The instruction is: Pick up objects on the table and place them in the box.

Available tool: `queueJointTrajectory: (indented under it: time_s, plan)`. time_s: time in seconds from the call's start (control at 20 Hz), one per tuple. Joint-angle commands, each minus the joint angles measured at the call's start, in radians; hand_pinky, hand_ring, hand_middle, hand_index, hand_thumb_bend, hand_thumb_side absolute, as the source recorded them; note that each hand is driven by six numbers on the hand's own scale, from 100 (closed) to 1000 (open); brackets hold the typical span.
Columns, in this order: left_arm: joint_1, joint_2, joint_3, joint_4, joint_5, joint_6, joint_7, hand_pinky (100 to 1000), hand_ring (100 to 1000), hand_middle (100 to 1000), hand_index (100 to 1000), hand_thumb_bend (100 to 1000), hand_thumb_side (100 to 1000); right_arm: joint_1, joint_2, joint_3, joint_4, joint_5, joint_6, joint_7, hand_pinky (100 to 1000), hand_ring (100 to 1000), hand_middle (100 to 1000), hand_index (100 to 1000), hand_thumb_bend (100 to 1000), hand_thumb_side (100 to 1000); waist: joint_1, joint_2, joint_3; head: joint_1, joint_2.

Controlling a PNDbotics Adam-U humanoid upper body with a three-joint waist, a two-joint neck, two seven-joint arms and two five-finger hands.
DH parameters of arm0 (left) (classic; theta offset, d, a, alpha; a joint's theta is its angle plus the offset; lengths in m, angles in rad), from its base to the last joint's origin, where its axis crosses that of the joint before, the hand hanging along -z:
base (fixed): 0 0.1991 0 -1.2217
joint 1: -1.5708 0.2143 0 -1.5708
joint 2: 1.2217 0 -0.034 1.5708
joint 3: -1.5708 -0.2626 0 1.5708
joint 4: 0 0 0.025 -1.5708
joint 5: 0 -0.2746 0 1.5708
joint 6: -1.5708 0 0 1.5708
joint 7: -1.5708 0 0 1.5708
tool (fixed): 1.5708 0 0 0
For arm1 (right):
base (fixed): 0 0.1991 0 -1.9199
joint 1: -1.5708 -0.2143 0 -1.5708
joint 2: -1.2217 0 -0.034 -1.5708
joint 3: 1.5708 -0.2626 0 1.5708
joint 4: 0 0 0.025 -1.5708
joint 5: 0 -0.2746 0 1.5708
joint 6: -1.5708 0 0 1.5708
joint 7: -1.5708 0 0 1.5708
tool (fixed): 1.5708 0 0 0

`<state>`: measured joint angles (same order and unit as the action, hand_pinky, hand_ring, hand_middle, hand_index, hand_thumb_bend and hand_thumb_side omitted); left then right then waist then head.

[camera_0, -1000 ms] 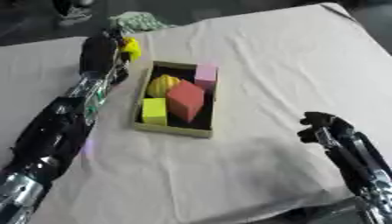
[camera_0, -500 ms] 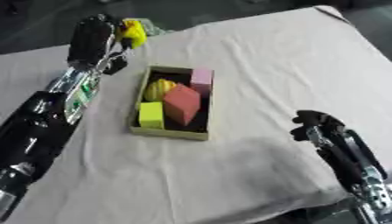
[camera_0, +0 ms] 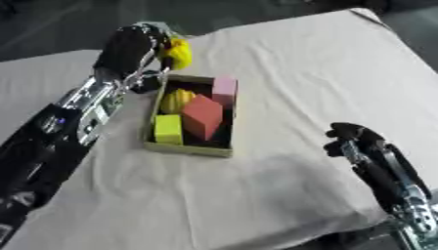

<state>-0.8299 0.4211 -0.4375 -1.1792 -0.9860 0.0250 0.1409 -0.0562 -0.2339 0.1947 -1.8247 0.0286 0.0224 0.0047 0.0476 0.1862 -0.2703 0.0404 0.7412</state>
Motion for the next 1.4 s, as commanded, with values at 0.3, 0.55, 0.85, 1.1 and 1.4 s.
queueJointTrajectory:
  time_s: [0.3, 0.55, 0.85, 1.1, 1.4]
  plan:
    - [-0.014, -0.003, 0.007, 0.018, -0.02, -0.029, -0.008, 670, 542, 474, 574, 100, 100, -0.005, -0.01, -0.005, -0.01, 0.004, -0.001, 0.002, 669, 653, 684, 783, 100, 611, -0.006, -0.017, -0.003, 0.0, -0.005]
    - [-0.022, -0.046, 0.006, 0.076, -0.076, -0.058, -0.061, 706, 604, 552, 656, 100, 100, -0.005, -0.008, -0.002, -0.008, 0.002, 0.0, 0.006, 669, 654, 684, 783, 100, 612, -0.009, -0.018, -0.007, 0.005, -0.003]
    - [-0.021, -0.052, 0.016, 0.087, -0.099, -0.106, -0.161, 743, 690, 662, 761, 107, 100, -0.004, -0.008, -0.003, -0.007, 0.002, 0.001, 0.006, 669, 654, 683, 783, 100, 609, -0.011, -0.02, -0.007, 0.005, -0.002]
    - [-0.023, -0.026, 0.035, 0.026, -0.064, -0.089, -0.213, 760, 719, 699, 814, 147, 100, -0.003, -0.007, -0.004, -0.005, 0.004, 0.0, 0.006, 669, 654, 683, 783, 100, 609, -0.009, -0.023, -0.004, 0.002, -0.001]
    - [-0.021, 0.01, 0.04, -0.053, -0.009, -0.08, -0.296, 788, 750, 744, 864, 176, 148, 0.0, -0.008, -0.005, -0.003, 0.007, 0.0, 0.006, 669, 654, 683, 784, 100, 606, -0.007, -0.029, 0.001, -0.001, 0.001]
